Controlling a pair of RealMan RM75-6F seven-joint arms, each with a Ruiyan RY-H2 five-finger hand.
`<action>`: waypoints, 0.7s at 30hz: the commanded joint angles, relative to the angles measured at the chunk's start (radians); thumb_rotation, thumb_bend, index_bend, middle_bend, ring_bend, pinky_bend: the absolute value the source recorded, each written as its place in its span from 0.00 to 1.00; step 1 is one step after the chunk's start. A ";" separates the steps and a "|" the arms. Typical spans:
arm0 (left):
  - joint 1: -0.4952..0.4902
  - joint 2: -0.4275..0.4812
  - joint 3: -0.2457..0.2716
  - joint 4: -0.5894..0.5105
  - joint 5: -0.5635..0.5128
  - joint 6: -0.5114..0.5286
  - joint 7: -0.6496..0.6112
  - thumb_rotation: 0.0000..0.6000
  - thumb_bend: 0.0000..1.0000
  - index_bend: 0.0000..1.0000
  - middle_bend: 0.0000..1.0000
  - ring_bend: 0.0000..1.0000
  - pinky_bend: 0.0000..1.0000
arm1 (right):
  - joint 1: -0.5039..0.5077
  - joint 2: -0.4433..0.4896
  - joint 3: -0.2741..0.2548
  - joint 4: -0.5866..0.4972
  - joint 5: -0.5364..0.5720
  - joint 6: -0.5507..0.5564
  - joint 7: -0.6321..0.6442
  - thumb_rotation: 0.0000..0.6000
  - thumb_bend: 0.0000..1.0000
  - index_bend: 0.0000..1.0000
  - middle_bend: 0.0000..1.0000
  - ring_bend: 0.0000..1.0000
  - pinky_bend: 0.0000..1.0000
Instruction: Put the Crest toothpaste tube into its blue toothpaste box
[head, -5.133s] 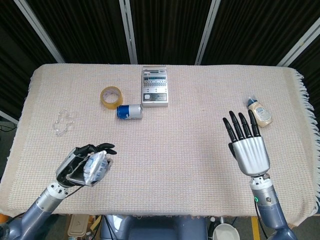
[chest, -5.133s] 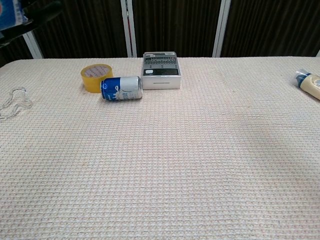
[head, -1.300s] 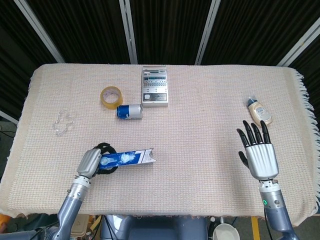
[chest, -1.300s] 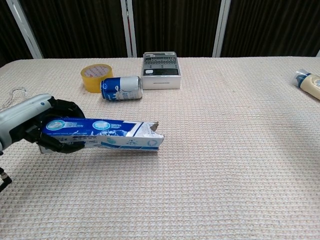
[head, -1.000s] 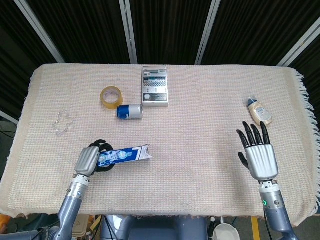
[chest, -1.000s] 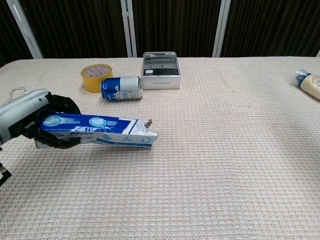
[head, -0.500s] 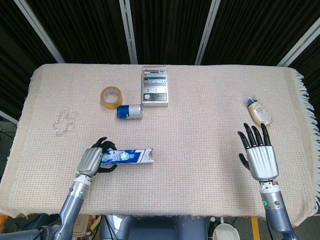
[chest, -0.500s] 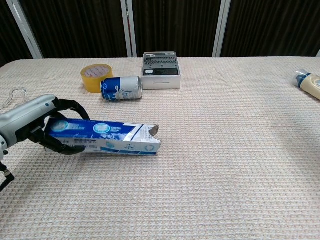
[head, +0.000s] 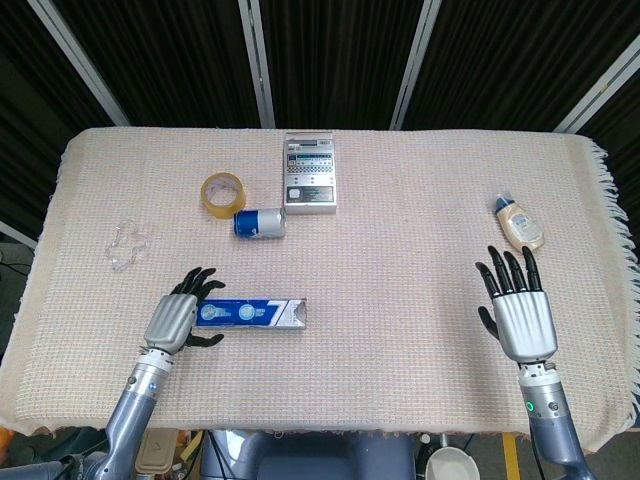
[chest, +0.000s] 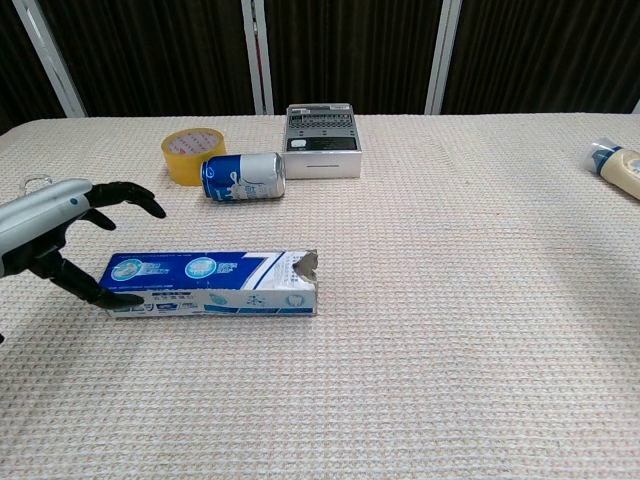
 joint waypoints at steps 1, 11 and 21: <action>0.017 0.030 0.007 0.005 0.033 0.063 0.084 1.00 0.07 0.22 0.08 0.00 0.17 | -0.006 0.005 0.007 -0.010 0.009 0.008 0.027 1.00 0.24 0.25 0.13 0.16 0.00; 0.116 0.127 0.052 0.070 0.153 0.257 0.154 1.00 0.15 0.27 0.14 0.03 0.18 | -0.038 0.005 -0.024 0.023 0.049 -0.022 0.296 1.00 0.24 0.25 0.13 0.17 0.01; 0.215 0.177 0.053 0.216 0.190 0.368 0.002 1.00 0.16 0.31 0.19 0.07 0.19 | -0.038 -0.053 -0.047 0.243 0.096 -0.104 0.387 1.00 0.24 0.25 0.15 0.19 0.02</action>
